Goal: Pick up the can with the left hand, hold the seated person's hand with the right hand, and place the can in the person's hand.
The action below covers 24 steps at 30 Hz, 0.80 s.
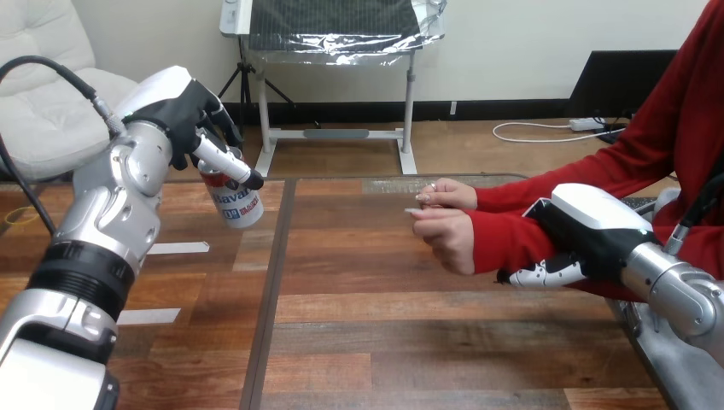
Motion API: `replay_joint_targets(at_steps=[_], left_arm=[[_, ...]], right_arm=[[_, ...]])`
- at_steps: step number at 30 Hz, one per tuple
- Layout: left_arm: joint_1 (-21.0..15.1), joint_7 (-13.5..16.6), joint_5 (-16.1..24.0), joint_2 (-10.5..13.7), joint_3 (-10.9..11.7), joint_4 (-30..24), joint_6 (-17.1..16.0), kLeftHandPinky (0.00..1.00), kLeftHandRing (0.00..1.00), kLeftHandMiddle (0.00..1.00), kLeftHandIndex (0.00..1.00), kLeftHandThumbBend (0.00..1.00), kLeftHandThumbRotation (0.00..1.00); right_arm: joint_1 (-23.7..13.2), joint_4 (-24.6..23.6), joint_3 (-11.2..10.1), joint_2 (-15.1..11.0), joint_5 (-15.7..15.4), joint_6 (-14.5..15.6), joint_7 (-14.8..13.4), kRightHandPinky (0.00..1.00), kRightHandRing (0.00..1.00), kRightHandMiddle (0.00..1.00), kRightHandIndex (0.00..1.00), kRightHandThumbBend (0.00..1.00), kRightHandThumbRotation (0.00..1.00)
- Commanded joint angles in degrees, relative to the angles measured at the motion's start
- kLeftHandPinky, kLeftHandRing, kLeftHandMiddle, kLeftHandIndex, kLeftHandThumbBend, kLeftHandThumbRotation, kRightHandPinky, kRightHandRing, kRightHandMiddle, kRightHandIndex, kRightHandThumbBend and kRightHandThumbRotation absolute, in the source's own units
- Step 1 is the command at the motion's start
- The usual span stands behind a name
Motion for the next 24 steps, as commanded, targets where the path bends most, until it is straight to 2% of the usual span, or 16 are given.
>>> replay_joint_targets(at_steps=[1,12,24], left_arm=[[-1.88,-0.08,0.09,-0.99,0.24,-4.05,-0.48,0.3,0.38,0.44,0.45,0.79,0.0],[-2.14,-0.08,-0.56,-3.22,0.22,-4.11,-0.75,0.3,0.38,0.44,0.45,0.78,0.0],[-2.65,0.82,-2.16,-6.13,0.7,-2.7,-2.93,0.32,0.39,0.46,0.46,0.76,0.0]], right_arm=[[-5.13,-2.85,-1.14,1.67,1.26,-1.39,-0.32,0.21,0.24,0.29,0.3,0.55,0.4],[-5.65,-3.56,-2.27,3.05,3.05,-1.27,1.91,0.2,0.23,0.28,0.28,0.57,0.4],[-6.34,-4.56,-2.83,4.55,4.57,-0.96,4.38,0.23,0.26,0.3,0.29,0.58,0.45]])
